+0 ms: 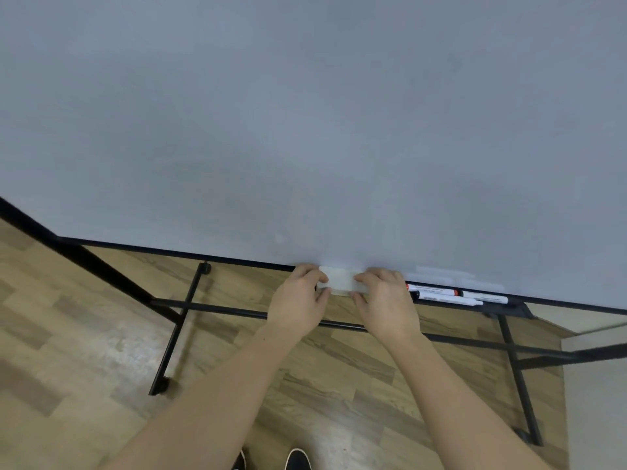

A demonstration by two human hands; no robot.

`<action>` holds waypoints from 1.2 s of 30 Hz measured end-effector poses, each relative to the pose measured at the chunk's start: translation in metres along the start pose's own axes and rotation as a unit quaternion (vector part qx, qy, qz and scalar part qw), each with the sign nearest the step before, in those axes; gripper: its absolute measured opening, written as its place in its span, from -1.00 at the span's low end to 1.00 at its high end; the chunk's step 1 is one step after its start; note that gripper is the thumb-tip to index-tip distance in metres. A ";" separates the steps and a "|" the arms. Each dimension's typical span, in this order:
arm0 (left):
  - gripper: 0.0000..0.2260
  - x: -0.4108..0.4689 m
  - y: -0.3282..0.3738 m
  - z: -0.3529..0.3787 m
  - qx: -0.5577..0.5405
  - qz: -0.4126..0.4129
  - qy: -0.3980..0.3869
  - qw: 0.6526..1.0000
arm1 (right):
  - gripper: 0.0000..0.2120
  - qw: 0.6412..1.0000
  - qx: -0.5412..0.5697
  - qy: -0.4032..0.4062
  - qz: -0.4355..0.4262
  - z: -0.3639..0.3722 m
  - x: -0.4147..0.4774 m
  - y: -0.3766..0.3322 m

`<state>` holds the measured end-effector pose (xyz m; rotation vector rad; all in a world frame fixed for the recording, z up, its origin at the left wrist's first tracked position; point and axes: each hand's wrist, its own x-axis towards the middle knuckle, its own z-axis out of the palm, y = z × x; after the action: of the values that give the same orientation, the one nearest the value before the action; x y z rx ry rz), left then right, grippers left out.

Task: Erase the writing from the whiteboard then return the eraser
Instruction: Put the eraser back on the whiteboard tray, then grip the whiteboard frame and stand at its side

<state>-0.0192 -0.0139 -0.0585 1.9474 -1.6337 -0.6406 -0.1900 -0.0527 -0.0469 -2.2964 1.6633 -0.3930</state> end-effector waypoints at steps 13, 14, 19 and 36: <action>-0.74 -0.033 -0.037 -0.130 -0.010 -0.013 0.056 0.998 | -0.67 0.994 0.097 0.039 -0.026 -0.031 0.017 -0.157; -0.74 -0.038 -0.043 -0.144 -0.009 -0.011 0.063 0.998 | -0.67 0.993 0.104 0.043 -0.031 -0.033 0.018 -0.172; -0.73 -0.077 -0.101 -0.241 -0.008 0.000 0.103 0.995 | -0.68 0.987 0.134 0.069 -0.056 -0.029 0.009 -0.284; -0.70 -0.153 -0.283 -0.484 -0.028 -0.004 0.177 0.984 | -0.69 0.963 0.222 0.140 -0.065 -0.014 0.011 -0.575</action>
<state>0.4801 0.2185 0.1272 1.8994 -1.3718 -0.3150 0.3122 0.1085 0.1834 -2.0789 1.3591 -1.0476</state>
